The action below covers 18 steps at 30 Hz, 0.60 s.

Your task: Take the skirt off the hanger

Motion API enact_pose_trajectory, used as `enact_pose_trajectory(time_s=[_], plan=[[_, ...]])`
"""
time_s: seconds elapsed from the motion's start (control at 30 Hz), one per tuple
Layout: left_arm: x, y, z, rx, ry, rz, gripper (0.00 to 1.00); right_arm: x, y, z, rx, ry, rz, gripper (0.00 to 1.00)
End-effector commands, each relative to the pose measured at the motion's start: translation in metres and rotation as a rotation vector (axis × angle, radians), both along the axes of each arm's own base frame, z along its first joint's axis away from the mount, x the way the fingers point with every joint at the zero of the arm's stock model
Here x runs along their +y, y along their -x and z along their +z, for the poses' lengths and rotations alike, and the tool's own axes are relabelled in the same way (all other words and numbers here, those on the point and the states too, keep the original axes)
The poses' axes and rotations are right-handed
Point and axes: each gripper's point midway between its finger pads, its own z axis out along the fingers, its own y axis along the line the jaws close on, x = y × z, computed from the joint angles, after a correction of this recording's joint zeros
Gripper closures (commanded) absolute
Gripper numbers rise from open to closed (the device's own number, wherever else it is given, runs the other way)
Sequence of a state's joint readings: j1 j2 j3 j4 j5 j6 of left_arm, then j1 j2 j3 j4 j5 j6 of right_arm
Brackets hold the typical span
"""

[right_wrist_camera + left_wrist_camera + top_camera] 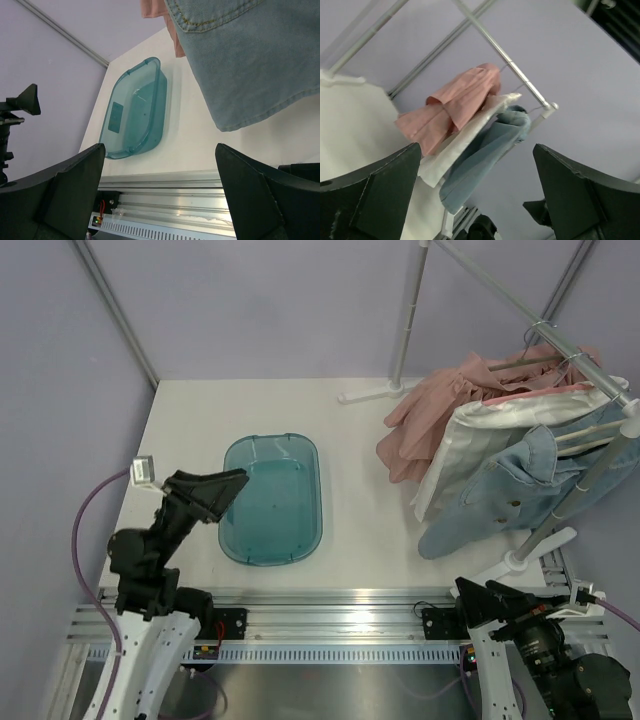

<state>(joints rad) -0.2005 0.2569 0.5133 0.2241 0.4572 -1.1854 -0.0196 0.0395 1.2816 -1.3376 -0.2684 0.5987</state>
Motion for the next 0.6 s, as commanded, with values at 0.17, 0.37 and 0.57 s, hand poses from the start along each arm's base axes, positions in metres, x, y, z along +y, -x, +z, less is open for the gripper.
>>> enact_pose_trajectory(time_s=[0.17, 0.37, 0.57], plan=[[-0.054, -0.068, 0.068, 0.043, -0.287, -0.015, 0.01, -0.003, 0.024, -0.046, 0.236, 0.032, -0.011, 0.0], [-0.12, -0.105, 0.102, -0.011, -0.46, -0.033, 0.01, 0.015, 0.037, -0.044, 0.247, 0.023, 0.104, 0.01], [-0.175, -0.133, 0.105, -0.086, -0.537, -0.037, 0.01, 0.026, 0.055, -0.026, 0.176, -0.008, 0.166, 0.01]])
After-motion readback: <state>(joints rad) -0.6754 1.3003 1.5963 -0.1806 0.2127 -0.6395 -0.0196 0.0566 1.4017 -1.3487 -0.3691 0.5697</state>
